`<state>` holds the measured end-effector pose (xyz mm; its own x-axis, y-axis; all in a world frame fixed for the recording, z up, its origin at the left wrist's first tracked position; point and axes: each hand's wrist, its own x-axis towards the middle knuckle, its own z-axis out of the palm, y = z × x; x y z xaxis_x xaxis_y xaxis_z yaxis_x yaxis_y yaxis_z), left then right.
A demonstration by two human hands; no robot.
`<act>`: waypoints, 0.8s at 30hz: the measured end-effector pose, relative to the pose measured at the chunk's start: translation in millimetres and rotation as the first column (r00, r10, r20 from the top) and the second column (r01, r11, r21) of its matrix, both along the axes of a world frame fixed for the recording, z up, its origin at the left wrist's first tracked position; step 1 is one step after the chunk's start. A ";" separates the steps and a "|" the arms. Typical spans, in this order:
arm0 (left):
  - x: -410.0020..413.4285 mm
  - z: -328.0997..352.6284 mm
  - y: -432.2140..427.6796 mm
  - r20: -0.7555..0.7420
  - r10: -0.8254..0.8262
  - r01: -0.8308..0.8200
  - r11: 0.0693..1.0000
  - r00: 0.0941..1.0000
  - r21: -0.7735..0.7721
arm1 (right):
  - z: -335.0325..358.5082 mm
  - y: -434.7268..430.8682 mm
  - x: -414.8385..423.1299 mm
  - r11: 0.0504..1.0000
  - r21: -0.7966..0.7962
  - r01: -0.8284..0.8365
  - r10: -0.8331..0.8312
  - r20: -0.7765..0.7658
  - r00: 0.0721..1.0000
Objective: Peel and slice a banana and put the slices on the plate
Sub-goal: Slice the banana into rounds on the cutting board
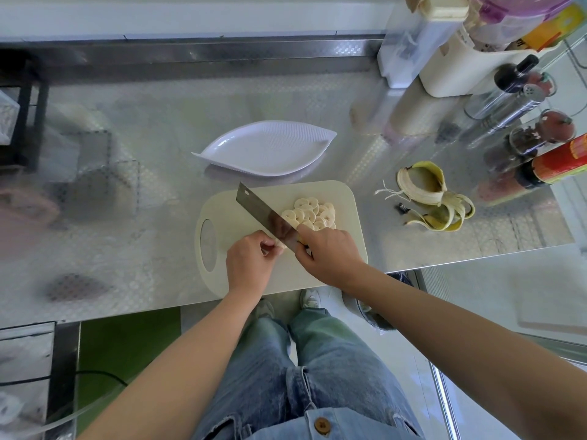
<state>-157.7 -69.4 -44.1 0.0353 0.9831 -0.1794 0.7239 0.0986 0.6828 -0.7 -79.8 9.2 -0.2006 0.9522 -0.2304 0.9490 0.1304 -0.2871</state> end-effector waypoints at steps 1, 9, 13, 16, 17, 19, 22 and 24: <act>0.0 -0.2 0.1 0.000 0.001 -0.001 1.000 1.000 -0.003 | -0.3 0.0 0.0 1.000 -0.009 -0.007 0.008 0.007 1.000; -0.4 -1.1 -0.4 -0.007 -0.012 0.012 1.000 1.000 -0.001 | -0.1 0.5 -0.5 0.999 -0.034 -0.021 0.022 0.011 1.000; -0.3 -1.2 -1.4 0.018 0.002 -0.003 1.000 1.000 0.002 | -5.8 -0.2 -3.4 0.998 -0.056 -0.021 0.022 0.014 1.000; -0.2 -1.0 -1.3 0.014 0.009 -0.009 1.000 1.000 0.003 | -14.3 -1.9 -6.1 0.997 -0.075 -0.009 0.010 0.014 1.000; -0.3 -0.8 -1.4 0.014 0.008 -0.008 1.000 1.000 0.004 | -16.5 -2.5 -6.5 0.997 -0.078 -0.003 0.004 0.010 1.000; -0.6 -0.3 -1.4 0.013 0.004 -0.004 1.000 1.000 0.010 | -17.9 -2.7 -6.6 0.997 -0.074 -0.008 0.009 0.014 1.000; -0.8 -0.2 -1.5 0.027 0.000 -0.001 1.000 1.000 0.020 | -14.1 -1.5 -3.8 0.998 -0.054 -0.011 0.012 0.004 1.000; -0.3 0.5 -1.6 0.041 0.002 -0.003 1.000 0.999 0.020 | -10.1 -0.3 -1.3 0.999 -0.040 -0.001 0.001 -0.007 1.000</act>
<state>-158.0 -70.9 -43.6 0.0397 0.9865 -0.1586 0.6953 0.0867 0.7134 -1.9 -80.1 -0.9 -0.2034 0.9421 -0.2667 0.9467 0.1197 -0.2991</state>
